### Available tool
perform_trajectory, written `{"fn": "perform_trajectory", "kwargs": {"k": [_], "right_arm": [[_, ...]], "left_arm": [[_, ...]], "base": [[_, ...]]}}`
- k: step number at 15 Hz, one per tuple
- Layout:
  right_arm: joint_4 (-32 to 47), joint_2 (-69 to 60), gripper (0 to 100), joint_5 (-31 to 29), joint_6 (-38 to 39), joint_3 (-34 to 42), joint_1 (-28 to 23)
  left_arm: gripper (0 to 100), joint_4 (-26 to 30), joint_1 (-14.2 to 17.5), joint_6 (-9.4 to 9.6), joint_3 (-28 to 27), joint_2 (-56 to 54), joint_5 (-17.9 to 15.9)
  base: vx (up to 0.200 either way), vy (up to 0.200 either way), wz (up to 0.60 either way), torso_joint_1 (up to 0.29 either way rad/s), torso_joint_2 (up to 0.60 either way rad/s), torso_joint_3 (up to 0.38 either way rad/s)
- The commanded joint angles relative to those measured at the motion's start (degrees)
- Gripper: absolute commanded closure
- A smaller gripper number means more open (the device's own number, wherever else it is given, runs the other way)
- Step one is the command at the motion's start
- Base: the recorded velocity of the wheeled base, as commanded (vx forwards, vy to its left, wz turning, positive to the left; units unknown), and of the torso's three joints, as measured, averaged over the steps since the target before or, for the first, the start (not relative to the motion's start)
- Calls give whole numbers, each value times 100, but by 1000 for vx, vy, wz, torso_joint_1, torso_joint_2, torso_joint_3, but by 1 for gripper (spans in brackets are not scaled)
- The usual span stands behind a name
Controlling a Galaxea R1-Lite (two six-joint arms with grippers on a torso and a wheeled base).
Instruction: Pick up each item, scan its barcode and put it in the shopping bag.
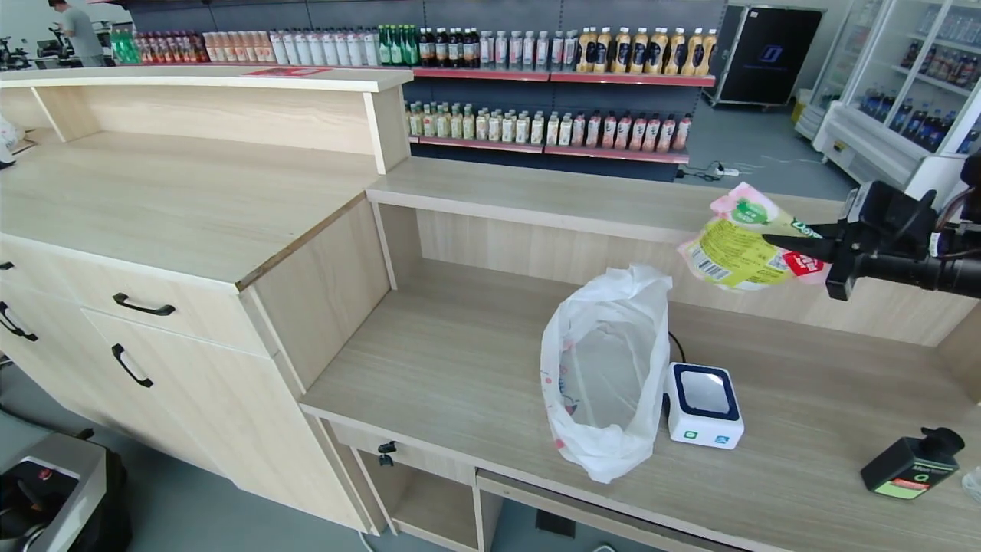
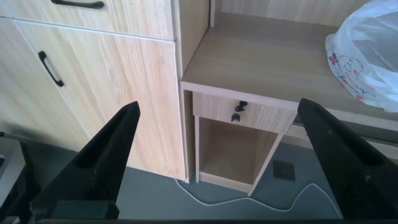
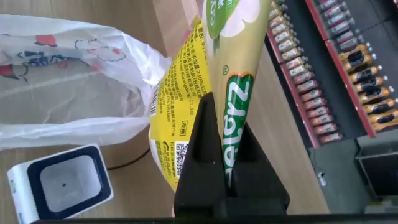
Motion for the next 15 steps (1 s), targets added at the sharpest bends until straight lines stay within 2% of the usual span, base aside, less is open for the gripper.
{"fn": "perform_trajectory", "kwargs": {"k": [1, 4, 11, 15], "right_arm": [[-291, 622, 100, 42, -402, 57, 122], [-221, 772, 100, 358, -1299, 198, 104], [34, 965, 100, 420, -2837, 356, 113], [-1, 930, 100, 798, -3127, 347, -63]], "left_arm": [[0, 0, 0, -1, 0, 6, 5], [0, 0, 0, -1, 0, 6, -4], [0, 0, 0, -1, 0, 6, 5], [0, 0, 0, -1, 0, 6, -4]], "base": [[0, 0, 0, 0, 0, 0], [0, 0, 0, 0, 0, 0], [0, 0, 0, 0, 0, 0], [0, 0, 0, 0, 0, 0]]}}
